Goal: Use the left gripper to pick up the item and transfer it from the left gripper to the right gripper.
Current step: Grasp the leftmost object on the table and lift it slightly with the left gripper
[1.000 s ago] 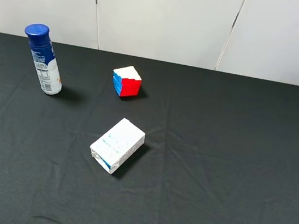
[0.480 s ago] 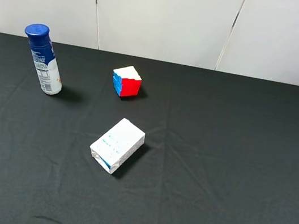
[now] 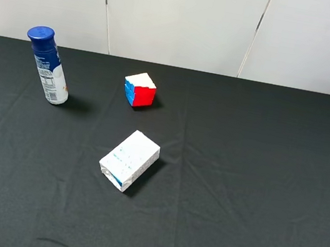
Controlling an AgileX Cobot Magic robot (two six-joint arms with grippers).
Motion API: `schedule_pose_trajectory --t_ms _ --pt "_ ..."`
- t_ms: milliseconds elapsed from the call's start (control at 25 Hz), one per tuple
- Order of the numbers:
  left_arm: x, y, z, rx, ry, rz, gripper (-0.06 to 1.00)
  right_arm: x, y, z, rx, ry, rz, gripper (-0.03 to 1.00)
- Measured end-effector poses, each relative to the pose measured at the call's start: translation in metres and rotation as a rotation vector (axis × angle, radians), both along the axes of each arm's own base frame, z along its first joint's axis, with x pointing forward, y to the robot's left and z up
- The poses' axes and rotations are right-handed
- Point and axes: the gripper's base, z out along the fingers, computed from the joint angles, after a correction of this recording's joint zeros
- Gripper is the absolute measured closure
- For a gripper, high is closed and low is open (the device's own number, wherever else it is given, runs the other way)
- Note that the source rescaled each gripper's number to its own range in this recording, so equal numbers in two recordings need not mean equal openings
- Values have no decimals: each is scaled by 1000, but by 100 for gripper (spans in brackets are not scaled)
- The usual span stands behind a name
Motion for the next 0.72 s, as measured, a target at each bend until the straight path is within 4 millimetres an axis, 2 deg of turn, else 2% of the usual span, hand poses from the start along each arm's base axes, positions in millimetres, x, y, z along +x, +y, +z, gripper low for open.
schedule_pose_trajectory --t_ms 80,280,320,440,560,720 --pt "0 0 2 0 -1 0 -6 0 0 0 0 0 0 -3" --pt "15 2 34 -5 45 0 -6 0 0 0 0 0 0 -3" --pt "30 3 50 -10 93 0 -6 0 0 0 0 0 0 -3" --pt "58 6 75 -18 159 -1 -6 0 0 0 0 0 0 -3" --pt "95 9 91 -46 241 -11 -6 0 0 0 0 0 0 -3" --pt "153 11 99 -101 367 -30 -6 0 0 0 0 0 0 -3"
